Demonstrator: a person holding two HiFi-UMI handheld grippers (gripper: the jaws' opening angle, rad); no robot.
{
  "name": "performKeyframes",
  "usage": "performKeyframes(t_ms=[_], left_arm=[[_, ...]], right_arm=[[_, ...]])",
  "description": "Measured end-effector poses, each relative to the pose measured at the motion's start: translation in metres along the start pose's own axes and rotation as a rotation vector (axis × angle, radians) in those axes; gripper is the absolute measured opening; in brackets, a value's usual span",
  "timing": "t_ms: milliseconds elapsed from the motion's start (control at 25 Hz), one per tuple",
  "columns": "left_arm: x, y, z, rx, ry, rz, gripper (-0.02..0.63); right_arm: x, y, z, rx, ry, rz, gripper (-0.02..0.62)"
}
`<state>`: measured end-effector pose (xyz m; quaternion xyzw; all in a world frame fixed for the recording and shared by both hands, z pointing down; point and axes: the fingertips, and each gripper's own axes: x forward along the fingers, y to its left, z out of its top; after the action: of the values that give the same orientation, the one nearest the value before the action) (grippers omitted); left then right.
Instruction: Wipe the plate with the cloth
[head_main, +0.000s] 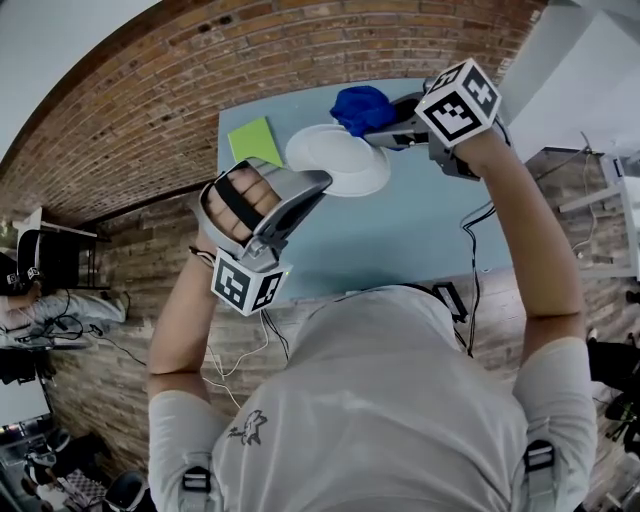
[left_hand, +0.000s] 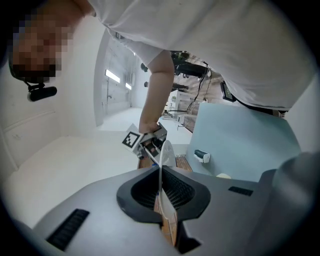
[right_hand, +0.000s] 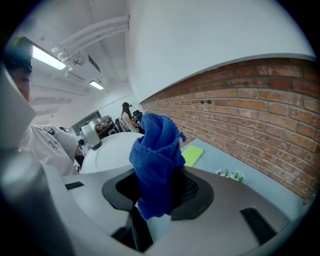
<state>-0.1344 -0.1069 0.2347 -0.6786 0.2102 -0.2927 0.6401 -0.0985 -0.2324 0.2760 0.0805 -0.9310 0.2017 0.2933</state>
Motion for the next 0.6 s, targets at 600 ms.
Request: performKeyframes(t_ms=[600], left_arm=[[0.008,-0.004,0.018,0.000,-0.040,-0.034,0.018]], right_arm=[[0.027,0.079,0.045,-0.261,0.059,0.064,0.143]])
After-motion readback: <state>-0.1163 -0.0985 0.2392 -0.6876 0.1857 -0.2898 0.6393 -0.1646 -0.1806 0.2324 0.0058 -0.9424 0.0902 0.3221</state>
